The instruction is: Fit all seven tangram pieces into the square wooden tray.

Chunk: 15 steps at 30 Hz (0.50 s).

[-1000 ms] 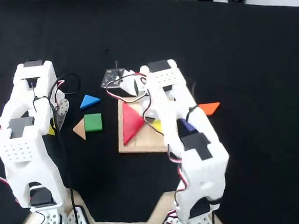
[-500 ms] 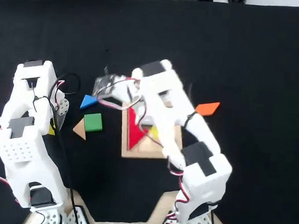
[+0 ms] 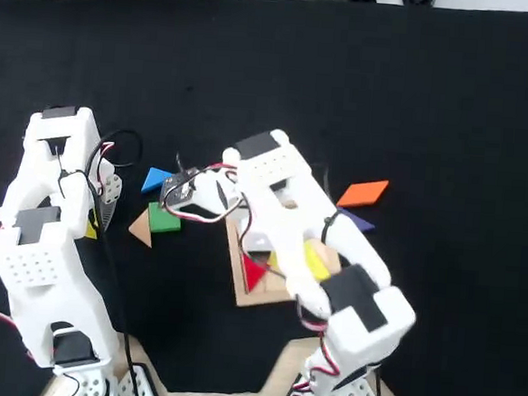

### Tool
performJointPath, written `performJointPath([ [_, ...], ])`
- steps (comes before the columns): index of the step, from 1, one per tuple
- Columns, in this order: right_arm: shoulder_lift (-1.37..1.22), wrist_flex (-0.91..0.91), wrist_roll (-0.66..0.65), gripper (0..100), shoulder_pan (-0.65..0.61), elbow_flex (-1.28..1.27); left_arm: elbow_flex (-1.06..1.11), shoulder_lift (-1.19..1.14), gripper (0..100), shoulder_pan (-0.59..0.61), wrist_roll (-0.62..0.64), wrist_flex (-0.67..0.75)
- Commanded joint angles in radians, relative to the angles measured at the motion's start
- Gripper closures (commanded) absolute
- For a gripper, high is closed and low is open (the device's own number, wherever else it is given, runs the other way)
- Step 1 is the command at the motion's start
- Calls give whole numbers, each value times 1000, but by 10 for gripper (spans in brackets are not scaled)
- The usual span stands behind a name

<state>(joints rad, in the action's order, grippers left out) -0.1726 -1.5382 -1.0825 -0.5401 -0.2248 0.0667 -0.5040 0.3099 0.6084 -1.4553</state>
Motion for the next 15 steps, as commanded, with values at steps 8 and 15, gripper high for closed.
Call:
performJointPath([
  [8,242,-94,-9,767,-123,-206,-27,-3,939,-25,5,17],
  [15,291,-51,-3,775,-89,-245,-25,-3,939,-25,5,17],
])
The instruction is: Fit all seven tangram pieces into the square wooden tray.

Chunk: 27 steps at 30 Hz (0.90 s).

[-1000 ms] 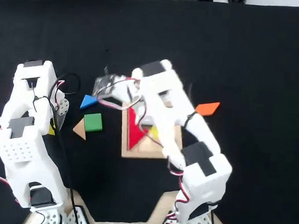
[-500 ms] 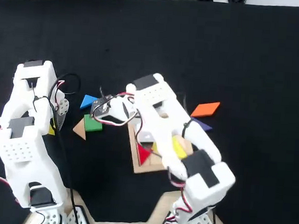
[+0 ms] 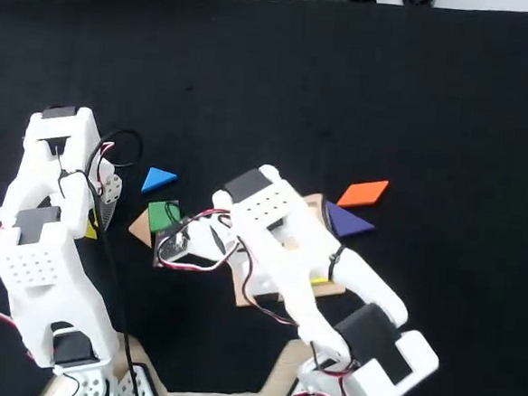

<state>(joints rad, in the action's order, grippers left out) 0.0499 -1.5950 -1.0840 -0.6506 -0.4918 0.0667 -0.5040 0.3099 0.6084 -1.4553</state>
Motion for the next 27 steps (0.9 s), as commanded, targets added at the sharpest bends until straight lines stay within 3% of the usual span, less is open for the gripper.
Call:
performJointPath([
  [1,93,18,-2,804,51,38,-25,-3,939,-25,3,17],
  [5,170,137,18,993,236,99,-24,-3,939,-25,3,17],
  [7,173,213,95,961,319,82,-25,-3,939,-25,3,17],
  [9,156,301,153,991,365,24,-27,-3,939,-25,3,17],
  [17,133,632,178,988,376,-277,-27,-3,939,-27,3,17],
  [27,142,588,157,988,310,-390,-27,-3,939,-27,6,17],
])
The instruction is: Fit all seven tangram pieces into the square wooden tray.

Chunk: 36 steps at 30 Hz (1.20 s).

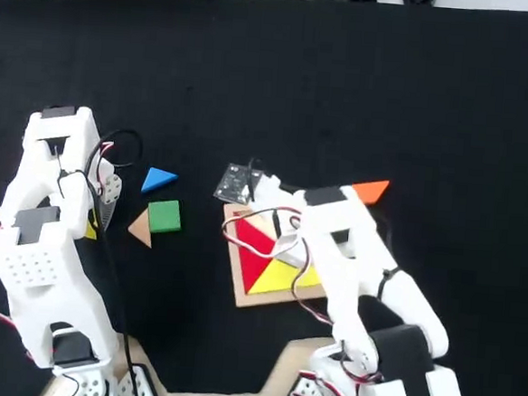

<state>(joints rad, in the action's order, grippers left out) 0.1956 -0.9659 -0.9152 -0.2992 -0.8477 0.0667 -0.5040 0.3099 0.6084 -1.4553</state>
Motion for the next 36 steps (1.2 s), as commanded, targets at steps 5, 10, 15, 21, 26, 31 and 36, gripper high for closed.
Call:
performJointPath([
  [5,25,-86,11,988,-44,33,-27,-3,939,-27,5,17],
  [10,81,-23,60,988,69,128,-27,-3,939,-27,5,17],
  [15,13,109,60,988,74,131,-27,-3,939,-27,3,17],
  [21,-143,103,60,988,2,166,-27,-3,939,-27,3,17],
  [26,-160,43,117,988,-107,182,-27,-3,939,-27,5,17],
  [31,-104,26,123,988,-130,186,-27,-3,939,-27,5,17],
  [36,-84,110,121,988,-74,211,-27,-3,939,-27,5,17],
])
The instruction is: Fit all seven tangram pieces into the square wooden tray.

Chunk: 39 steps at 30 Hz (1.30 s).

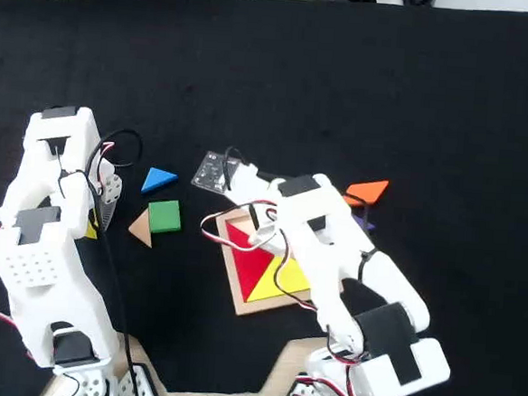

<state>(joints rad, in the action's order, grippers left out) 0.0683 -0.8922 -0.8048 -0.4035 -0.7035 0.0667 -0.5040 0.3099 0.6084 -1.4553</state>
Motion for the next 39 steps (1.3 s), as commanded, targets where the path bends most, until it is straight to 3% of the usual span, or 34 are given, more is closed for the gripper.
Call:
performJointPath([
  [1,36,43,9,988,29,68,-27,-3,939,-27,5,17],
  [12,-257,78,21,988,8,263,-25,-3,939,-27,5,17],
  [27,-536,89,413,988,48,710,-27,-3,939,-28,5,17],
  [32,-567,112,588,988,121,759,-27,-3,939,-28,5,17],
  [39,-567,83,695,988,189,760,-27,-3,939,-28,3,17],
])
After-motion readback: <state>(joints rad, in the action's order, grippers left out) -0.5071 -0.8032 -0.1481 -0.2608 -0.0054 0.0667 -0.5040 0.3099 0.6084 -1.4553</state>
